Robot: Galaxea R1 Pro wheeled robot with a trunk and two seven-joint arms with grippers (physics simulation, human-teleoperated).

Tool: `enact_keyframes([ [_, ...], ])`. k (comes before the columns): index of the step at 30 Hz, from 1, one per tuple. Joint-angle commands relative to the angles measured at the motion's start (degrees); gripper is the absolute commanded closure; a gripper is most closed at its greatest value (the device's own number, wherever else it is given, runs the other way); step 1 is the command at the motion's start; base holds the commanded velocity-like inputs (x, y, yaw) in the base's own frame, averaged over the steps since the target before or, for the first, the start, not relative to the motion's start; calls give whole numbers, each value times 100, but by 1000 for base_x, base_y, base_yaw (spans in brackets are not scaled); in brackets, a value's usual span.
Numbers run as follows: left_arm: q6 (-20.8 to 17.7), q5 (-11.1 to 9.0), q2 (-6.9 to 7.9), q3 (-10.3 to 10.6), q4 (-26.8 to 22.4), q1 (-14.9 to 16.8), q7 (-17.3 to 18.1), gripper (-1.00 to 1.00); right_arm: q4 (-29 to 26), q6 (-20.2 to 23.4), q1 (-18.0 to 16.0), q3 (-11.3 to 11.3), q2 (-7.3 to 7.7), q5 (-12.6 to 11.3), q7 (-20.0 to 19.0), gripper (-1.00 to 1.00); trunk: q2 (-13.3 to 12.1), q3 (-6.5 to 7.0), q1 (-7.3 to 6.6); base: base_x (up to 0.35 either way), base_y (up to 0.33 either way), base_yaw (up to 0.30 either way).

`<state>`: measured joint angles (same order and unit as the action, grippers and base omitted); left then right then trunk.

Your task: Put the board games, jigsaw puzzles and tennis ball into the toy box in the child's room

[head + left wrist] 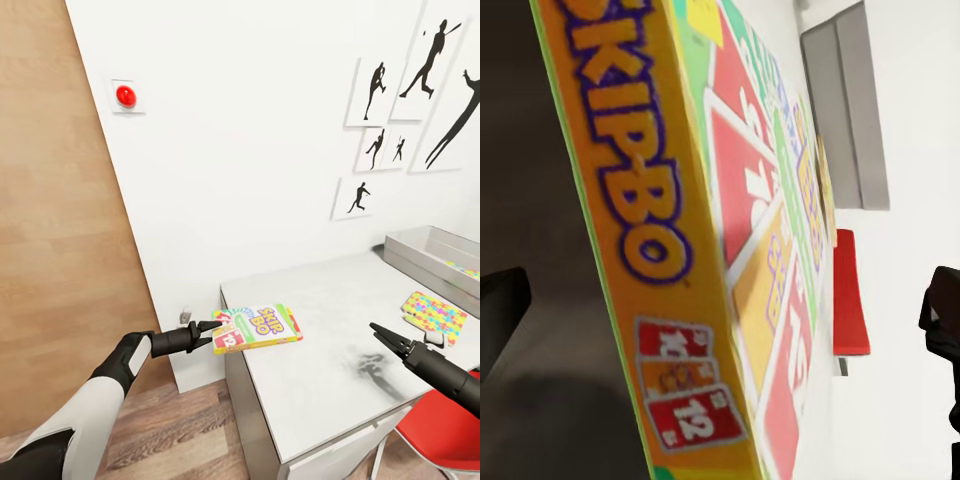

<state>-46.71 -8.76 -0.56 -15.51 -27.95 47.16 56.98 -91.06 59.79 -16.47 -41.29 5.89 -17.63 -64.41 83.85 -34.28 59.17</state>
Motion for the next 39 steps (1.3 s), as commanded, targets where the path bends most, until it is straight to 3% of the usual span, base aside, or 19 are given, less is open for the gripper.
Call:
enact_keyframes([
  [1,-31,14,-5,-31,0,4,15,-100,0,21,-3,-5,0,14,-28,-100,3,-5,0,0,0,0],
  [22,-31,14,-5,-31,0,4,15,-100,0,21,-2,-2,0,14,-28,-100,3,9,0,0,0,-17],
  [23,-31,14,-5,-31,0,4,15,100,0,21,-3,-2,0,14,-28,-100,3,10,0,0,0,-1],
  [39,-16,14,-5,-31,-1,4,26,100,0,21,-4,-2,0,14,-28,-100,3,10,0,0,0,0],
])
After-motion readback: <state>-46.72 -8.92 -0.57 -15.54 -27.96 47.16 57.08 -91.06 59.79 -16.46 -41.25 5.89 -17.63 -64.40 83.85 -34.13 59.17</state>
